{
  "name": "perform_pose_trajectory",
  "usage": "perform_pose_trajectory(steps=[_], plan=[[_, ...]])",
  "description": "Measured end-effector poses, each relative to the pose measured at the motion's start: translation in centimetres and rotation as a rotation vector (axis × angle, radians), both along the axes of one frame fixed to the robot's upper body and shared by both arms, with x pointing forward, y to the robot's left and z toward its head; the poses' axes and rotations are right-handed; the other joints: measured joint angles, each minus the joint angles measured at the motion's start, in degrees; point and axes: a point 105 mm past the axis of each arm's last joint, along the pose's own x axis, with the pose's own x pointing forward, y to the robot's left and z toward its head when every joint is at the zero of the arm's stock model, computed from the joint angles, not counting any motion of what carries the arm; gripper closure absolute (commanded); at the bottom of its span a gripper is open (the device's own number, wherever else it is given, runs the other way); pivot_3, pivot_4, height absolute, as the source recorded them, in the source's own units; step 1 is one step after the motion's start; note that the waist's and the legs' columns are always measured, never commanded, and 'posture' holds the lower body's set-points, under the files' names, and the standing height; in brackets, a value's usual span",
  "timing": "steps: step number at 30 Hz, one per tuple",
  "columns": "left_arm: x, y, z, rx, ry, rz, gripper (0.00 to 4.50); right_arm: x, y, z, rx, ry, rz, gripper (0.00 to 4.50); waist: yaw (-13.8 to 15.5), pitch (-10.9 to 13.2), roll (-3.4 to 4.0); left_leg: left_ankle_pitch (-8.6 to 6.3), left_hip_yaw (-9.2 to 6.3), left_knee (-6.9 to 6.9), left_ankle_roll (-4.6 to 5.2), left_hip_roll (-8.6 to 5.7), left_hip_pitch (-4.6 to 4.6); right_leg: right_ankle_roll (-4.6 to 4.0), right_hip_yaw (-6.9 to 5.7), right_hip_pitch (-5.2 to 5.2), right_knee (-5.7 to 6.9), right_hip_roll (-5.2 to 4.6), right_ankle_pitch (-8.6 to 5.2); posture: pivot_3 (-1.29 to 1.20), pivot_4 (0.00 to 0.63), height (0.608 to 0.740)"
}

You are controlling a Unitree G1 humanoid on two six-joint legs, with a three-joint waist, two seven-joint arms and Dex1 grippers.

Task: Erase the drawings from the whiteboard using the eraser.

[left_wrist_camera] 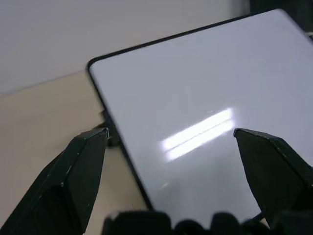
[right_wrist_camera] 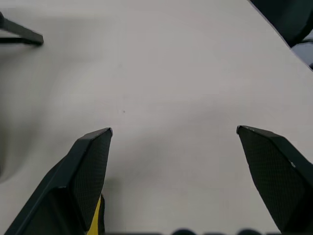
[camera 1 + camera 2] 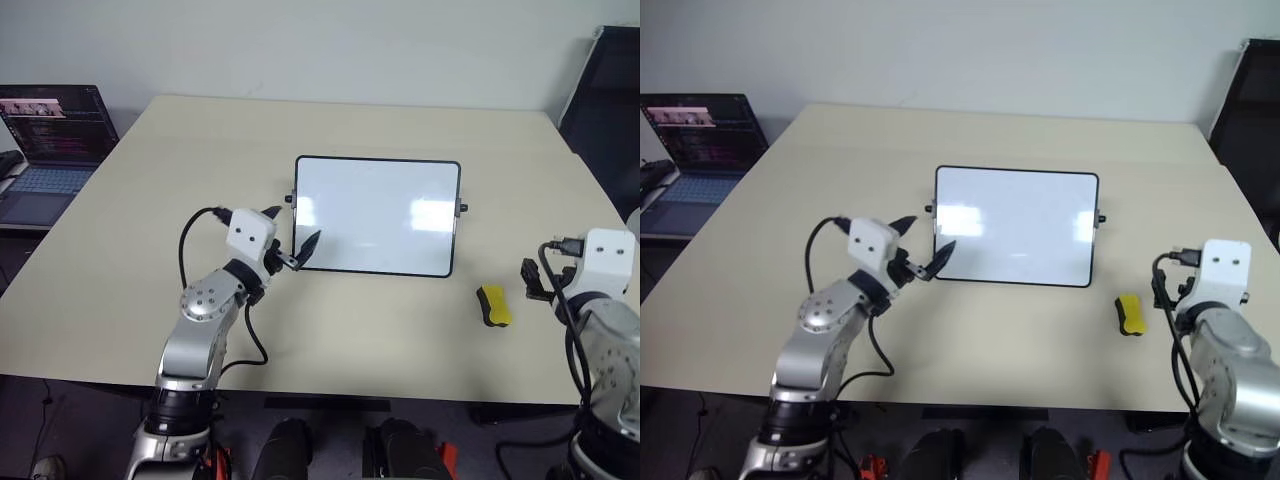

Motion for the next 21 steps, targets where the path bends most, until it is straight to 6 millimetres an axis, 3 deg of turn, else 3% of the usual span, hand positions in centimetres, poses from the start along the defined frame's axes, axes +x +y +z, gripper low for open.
perform_pose_trajectory(steps=[5, 9, 12, 17, 21], plan=[[-0.7, 4.1, -1.3, 0.030, -0.010, 0.231, 0.00, -1.0, -1.7, -2.1, -0.018, -0.080, -0.074, 0.03, -0.02, -0.01, 0.03, 0.00, 0.13, -0.02, 0.00, 0.04, 0.34, 0.00, 0.09, 0.22, 0.02, 0.00, 0.00, 0.00, 0.150, 0.740], [-2.6, 7.8, -4.1, 0.065, 0.056, 0.409, 0.00, -2.7, -4.0, -4.0, -0.055, -0.074, -0.166, 0.03, -0.04, -0.04, 0.05, 0.00, 0.20, -0.06, 0.00, 0.04, 0.44, 0.00, 0.14, 0.28, 0.00, -0.01, 0.00, 0.00, 0.150, 0.740], [-3.1, 7.7, -5.0, 0.068, 0.080, 0.419, 0.00, -2.4, -4.2, -4.3, -0.057, -0.091, -0.173, 0.03, 0.02, -0.04, 0.05, 0.07, 0.21, 0.01, 0.08, 0.06, 0.47, 0.01, 0.14, 0.34, 0.00, -0.02, 0.01, 0.00, 0.150, 0.740], [-2.5, 5.5, -4.0, 0.032, 0.040, 0.377, 0.00, -1.3, -4.4, -3.3, -0.074, -0.132, -0.162, 0.03, 0.13, -0.04, 0.05, 0.13, 0.26, 0.04, 0.16, 0.03, 0.65, 0.08, 0.15, 0.57, -0.03, -0.02, 0.04, 0.00, 0.150, 0.740], [-2.2, 4.2, -3.9, 0.037, 0.040, 0.318, 0.00, -1.6, -4.6, -3.2, -0.090, -0.122, -0.158, 0.03, 0.11, -0.07, 0.09, 0.11, 0.27, -0.04, 0.15, 0.04, 0.63, 0.04, 0.14, 0.54, -0.03, -0.01, 0.03, 0.00, 0.150, 0.740]])
